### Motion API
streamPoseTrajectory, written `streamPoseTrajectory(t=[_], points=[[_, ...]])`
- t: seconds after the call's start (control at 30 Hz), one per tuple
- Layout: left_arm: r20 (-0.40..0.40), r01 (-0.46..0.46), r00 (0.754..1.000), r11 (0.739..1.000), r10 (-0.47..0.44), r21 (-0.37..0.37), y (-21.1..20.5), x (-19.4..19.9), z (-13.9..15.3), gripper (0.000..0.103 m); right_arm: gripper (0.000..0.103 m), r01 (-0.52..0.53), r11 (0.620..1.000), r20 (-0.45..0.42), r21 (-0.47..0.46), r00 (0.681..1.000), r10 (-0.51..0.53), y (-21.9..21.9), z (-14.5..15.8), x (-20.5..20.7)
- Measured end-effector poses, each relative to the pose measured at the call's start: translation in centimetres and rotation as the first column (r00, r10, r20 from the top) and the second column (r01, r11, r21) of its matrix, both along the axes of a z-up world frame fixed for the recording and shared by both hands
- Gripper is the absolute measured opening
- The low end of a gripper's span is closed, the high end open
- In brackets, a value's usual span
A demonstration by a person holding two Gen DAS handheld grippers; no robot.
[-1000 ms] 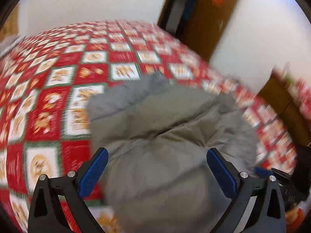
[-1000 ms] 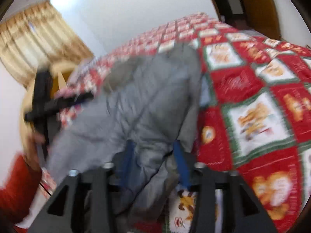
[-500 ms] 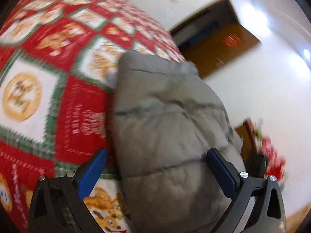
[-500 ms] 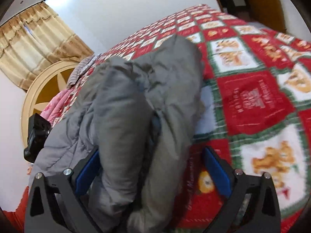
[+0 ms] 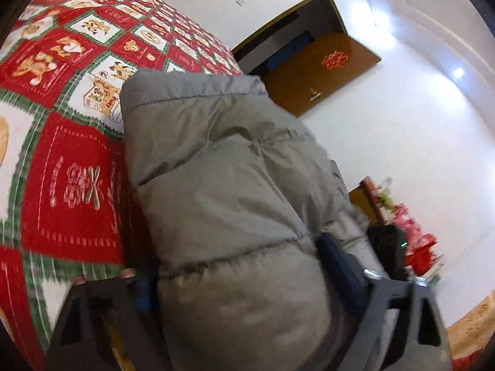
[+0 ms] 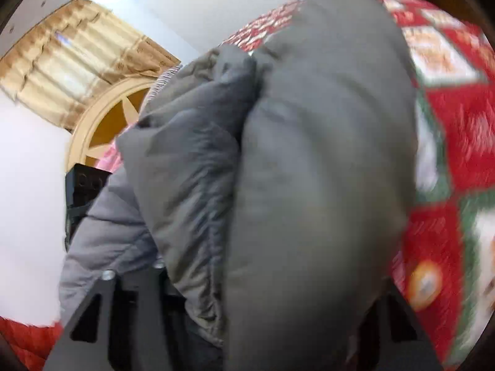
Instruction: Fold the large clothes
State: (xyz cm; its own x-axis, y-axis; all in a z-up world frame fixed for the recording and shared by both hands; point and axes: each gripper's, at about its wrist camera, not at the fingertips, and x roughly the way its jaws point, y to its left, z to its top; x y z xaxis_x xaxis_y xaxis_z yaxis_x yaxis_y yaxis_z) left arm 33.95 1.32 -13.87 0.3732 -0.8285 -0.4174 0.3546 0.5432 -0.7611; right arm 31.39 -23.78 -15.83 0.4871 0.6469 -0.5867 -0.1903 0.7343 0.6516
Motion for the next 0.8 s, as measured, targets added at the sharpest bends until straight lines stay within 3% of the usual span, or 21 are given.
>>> streamPoseTrajectory(t=[0.07, 0.17, 0.3, 0.53, 0.67, 0.8], points=[[0.000, -0.005, 1.000, 1.000, 0.005, -0.011, 0.5, -1.3, 0.4, 0.077, 0.044, 0.004, 1.000, 0.006, -0.015, 1.000, -0.004, 0.9, 0.5, -1.6], [0.022, 0.000, 1.000, 0.999, 0.001, -0.035, 0.9, -3.3, 1.7, 0.077, 0.039, 0.005, 0.999, 0.035, 0.041, 0.999, -0.006, 1.6, 1.7, -4.3], [0.070, 0.047, 0.997, 0.995, -0.041, -0.086, -0.4, -5.1, 5.6, 0.077, 0.037, 0.013, 0.996, 0.103, 0.091, 0.994, -0.022, 0.8, 4.8, -8.0], [0.259, 0.215, 0.950, 0.968, -0.176, -0.128, -9.4, -6.3, 13.2, 0.077, 0.037, 0.150, 0.989, 0.301, 0.011, 0.942, -0.147, -8.3, 15.0, -15.0], [0.264, 0.284, 0.931, 0.954, -0.251, -0.094, -17.7, -4.7, 13.1, 0.077, 0.037, 0.265, 0.963, 0.327, -0.048, 0.915, -0.235, -14.5, 16.0, -17.0], [0.200, 0.313, 0.931, 0.950, -0.304, -0.012, -24.7, -2.5, 9.7, 0.077, 0.037, 0.346, 0.937, 0.280, -0.046, 0.905, -0.320, -20.3, 12.8, -17.3]])
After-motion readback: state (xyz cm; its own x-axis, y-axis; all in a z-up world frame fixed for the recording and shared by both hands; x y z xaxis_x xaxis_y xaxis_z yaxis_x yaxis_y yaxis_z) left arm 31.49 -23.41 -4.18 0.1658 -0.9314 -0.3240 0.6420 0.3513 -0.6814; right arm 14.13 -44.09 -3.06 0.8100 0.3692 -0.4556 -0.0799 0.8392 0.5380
